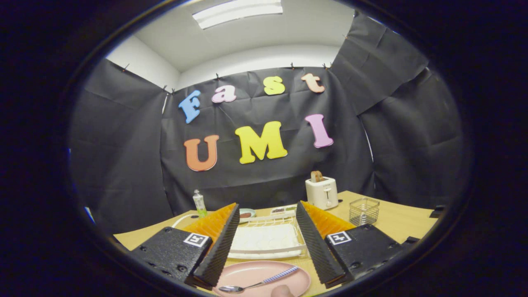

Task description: Take the plate from the dish rack, then take the spoon from the basket and place it into the plate.

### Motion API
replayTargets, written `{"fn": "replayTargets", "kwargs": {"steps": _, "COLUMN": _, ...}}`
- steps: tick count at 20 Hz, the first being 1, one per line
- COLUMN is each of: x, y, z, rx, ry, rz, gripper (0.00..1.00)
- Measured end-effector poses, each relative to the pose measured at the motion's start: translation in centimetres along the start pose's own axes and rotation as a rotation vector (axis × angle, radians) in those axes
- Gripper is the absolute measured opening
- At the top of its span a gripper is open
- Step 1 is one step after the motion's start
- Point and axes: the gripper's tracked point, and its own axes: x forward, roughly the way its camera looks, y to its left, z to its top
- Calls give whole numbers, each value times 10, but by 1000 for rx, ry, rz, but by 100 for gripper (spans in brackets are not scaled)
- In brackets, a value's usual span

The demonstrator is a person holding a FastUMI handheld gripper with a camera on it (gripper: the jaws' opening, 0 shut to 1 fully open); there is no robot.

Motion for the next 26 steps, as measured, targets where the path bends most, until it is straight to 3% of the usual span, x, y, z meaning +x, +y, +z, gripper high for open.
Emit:
{"fn": "replayTargets", "kwargs": {"steps": 4, "x": -21, "y": -3, "z": 12, "rx": -79, "ry": 17, "rz": 18, "gripper": 100}}
{"fn": "replayTargets", "kwargs": {"steps": 14, "x": -54, "y": -10, "z": 12, "rx": -108, "ry": -1, "rz": 11, "gripper": 100}}
{"fn": "replayTargets", "kwargs": {"steps": 26, "x": -59, "y": 1, "z": -1, "rx": -88, "ry": 18, "rz": 45, "gripper": 100}}
